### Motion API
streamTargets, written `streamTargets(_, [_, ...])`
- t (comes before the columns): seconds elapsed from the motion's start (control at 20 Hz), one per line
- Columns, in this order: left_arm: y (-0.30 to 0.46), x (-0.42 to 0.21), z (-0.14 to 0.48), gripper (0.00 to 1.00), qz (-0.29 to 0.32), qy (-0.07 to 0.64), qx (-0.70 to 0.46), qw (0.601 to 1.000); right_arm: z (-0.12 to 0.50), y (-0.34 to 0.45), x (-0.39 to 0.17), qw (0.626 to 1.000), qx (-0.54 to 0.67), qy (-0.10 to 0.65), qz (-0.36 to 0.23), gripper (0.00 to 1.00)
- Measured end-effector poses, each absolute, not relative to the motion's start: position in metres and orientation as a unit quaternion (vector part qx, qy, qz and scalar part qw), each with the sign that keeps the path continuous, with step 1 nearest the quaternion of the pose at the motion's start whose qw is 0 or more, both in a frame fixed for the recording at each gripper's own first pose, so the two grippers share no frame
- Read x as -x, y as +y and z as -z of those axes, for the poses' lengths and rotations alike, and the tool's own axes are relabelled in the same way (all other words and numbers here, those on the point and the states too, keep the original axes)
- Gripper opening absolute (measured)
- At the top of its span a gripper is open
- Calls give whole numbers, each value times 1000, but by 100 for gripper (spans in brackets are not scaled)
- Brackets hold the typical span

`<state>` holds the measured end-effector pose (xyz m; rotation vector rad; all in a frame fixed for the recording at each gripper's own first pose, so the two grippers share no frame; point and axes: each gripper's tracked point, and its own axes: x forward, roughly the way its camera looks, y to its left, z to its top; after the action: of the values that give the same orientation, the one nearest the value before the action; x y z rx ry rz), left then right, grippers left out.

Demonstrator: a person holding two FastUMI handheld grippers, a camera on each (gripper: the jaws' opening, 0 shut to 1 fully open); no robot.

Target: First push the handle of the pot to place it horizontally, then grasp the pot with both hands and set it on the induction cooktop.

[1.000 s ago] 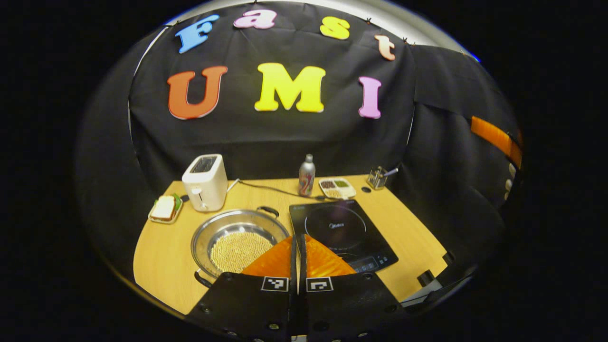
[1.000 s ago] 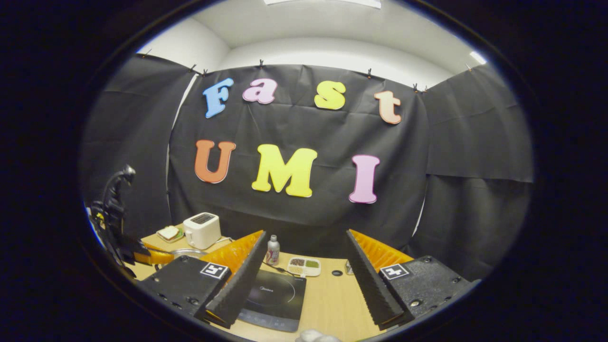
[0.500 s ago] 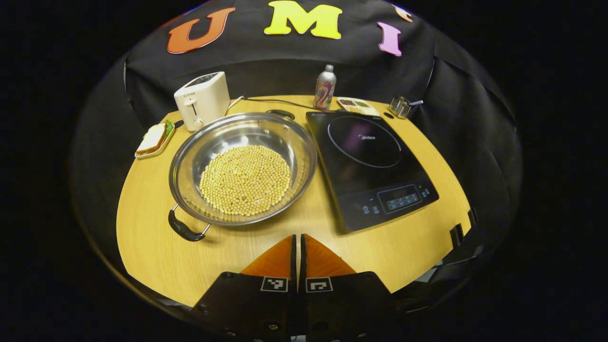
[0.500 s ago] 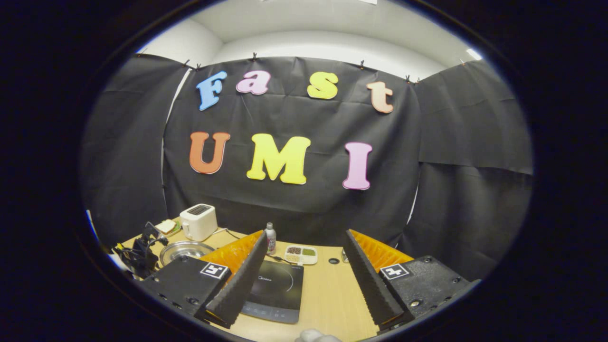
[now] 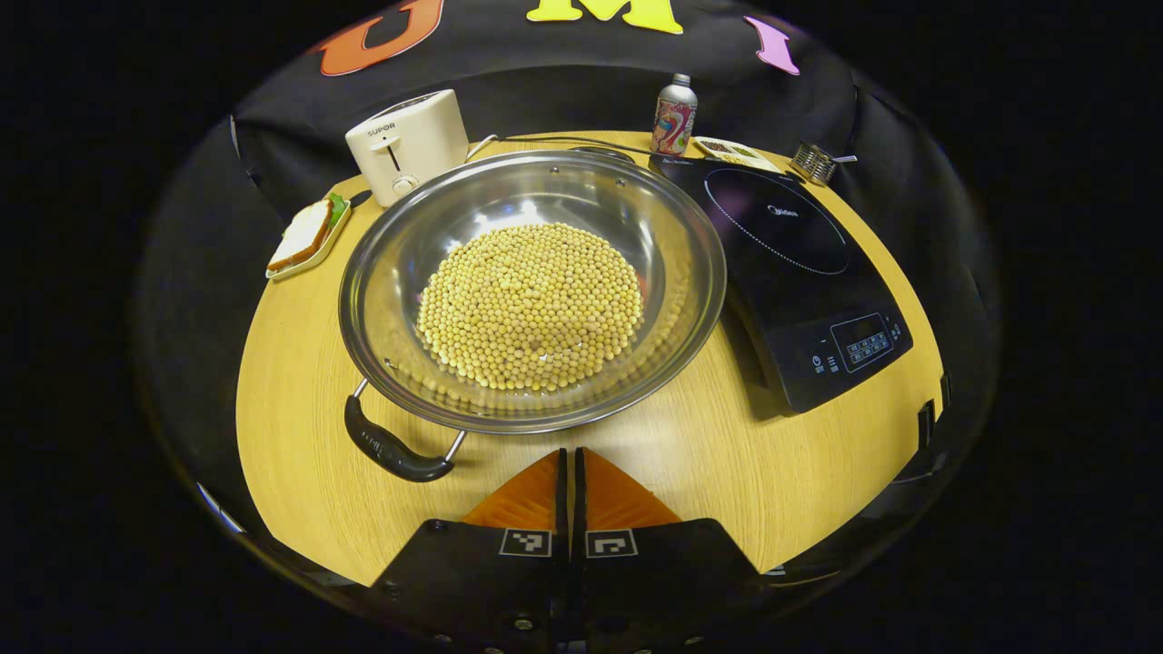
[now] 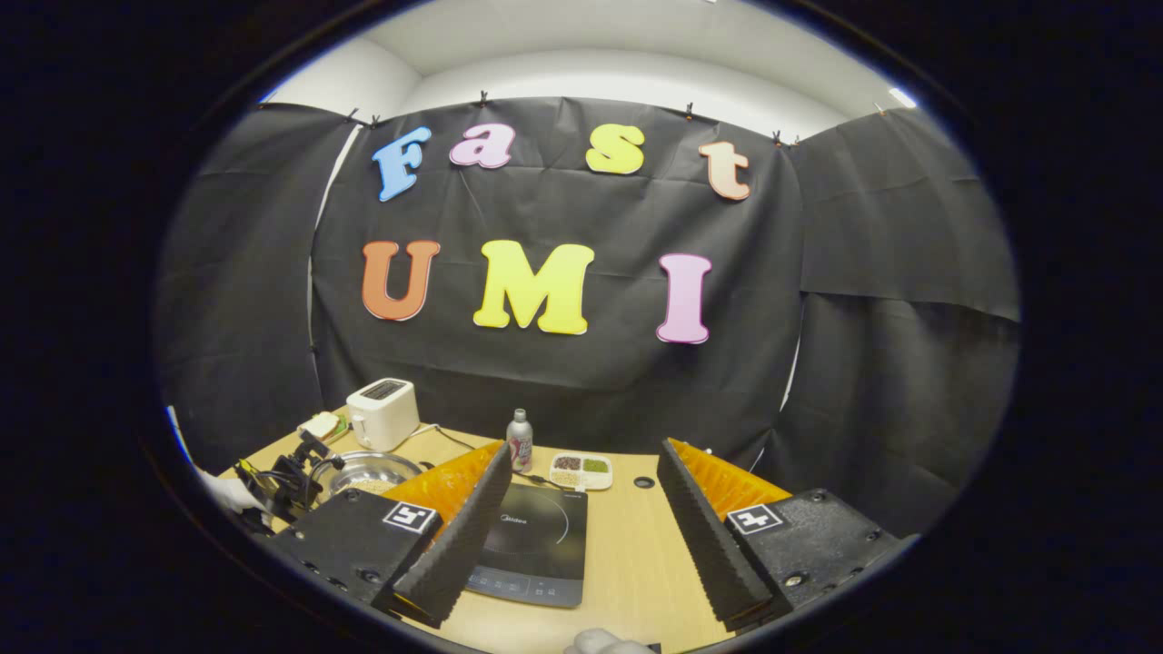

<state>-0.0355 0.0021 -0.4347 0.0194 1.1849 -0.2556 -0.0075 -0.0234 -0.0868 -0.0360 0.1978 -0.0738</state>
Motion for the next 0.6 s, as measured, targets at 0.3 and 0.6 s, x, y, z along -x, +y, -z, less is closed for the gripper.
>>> streamTargets(0.3, [21,34,441,0,110,568,-11,816,95,-21,7,993,15,107,40,100])
streamTargets(0.6, [45,36,441,0,88,574,12,814,97,-21,1,993,14,108,45,100])
